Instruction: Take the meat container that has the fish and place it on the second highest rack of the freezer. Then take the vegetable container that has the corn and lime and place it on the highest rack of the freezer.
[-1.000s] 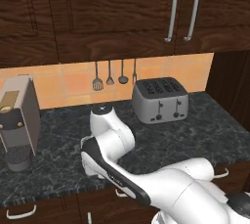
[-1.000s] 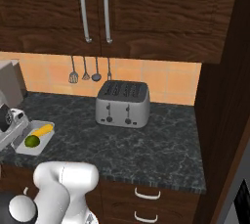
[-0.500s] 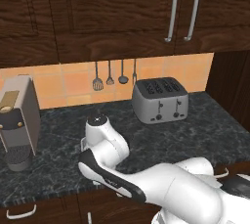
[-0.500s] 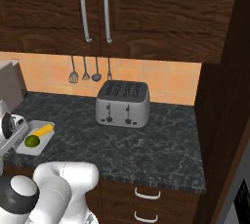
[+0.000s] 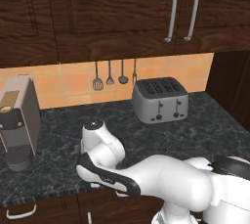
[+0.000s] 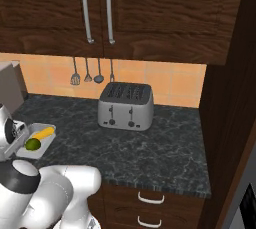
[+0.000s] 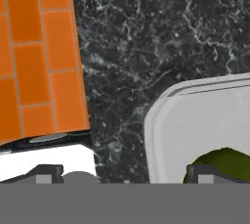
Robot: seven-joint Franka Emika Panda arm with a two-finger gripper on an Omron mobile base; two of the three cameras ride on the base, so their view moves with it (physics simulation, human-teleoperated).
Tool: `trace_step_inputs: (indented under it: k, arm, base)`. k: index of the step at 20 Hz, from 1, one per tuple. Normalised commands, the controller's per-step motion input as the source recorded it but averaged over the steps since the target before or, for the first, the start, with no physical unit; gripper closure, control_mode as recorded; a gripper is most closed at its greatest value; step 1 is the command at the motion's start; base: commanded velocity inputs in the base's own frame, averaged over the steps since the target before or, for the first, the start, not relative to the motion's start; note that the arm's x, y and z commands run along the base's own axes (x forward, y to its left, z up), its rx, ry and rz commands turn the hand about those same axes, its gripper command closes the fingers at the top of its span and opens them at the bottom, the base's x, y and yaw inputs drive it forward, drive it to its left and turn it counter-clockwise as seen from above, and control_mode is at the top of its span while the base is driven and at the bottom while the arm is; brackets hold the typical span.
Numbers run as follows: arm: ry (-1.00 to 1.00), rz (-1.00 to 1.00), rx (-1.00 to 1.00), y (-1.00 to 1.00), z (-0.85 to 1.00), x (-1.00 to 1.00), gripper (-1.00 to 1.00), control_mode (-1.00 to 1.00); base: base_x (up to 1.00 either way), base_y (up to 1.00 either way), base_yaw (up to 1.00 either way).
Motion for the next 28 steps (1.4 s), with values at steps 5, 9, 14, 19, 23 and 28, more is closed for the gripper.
trace_step_inputs:
  k: [5,9,14,19,23,28]
  arm:
    - [0.0,0.01,0.0,0.0,-0.48,0.0,-1.0,-1.0]
    - [0.0,0.02,0.0,0.0,-0.15,0.0,-1.0,-1.0]
    - [0.0,0.0,0.0,0.0,0.0,0.0,-1.0,-1.0]
    - [0.0,0.0,0.0,0.0,0.0,0.0,-1.0,-1.0]
    - [-0.01,0.0,0.04,0.0,-0.34,-0.06,-1.0,-1.0]
    - [0.03,0.0,-0.06,0.17,-0.28,-0.05,1.0,-1.0]
  base:
    - [0.0,0.0,0.0]
    - [0.0,0.0,0.0]
    - [0.0,0.0,0.0]
    - [0.0,0.0,0.0]
    - [0.0,0.0,0.0]
    - [0.0,0.0,0.0]
